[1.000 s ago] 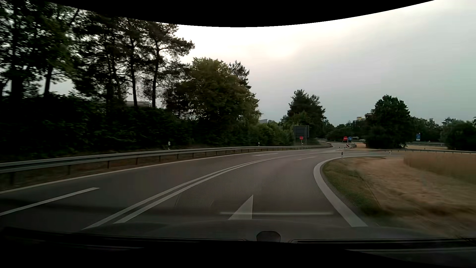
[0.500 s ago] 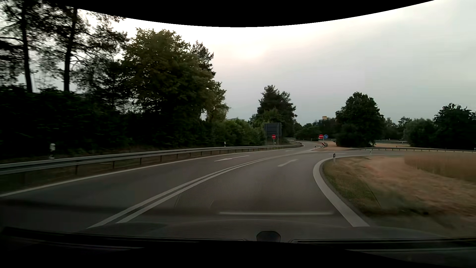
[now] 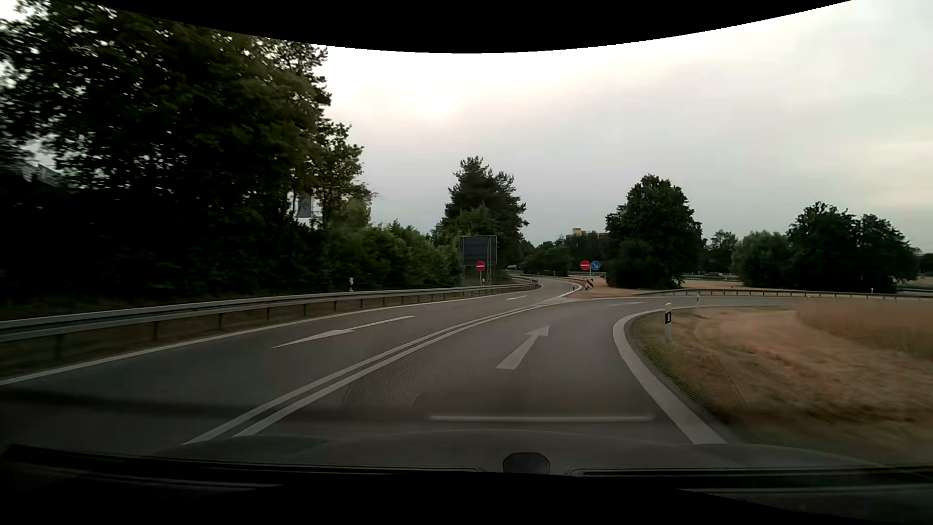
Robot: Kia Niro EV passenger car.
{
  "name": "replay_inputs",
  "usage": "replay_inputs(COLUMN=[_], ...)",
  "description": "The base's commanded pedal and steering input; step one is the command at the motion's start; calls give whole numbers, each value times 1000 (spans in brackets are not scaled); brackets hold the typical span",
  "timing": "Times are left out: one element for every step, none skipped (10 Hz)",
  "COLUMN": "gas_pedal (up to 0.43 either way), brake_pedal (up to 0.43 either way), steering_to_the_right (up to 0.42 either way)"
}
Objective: Follow the waypoints while adhering to traffic rules and regulations
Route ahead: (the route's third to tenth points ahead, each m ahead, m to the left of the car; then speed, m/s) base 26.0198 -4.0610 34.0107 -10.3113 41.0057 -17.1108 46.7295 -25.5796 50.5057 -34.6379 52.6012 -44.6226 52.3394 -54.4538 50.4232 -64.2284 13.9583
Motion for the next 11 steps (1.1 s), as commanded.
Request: replay_inputs(gas_pedal=[110,110,110,110,110,110,110,110,110,98,98], brake_pedal=[6,6,12,6,6,6,6,6,6,6,6], steering_to_the_right=[94,95,98,100,100,100,100,100,100,100,100])
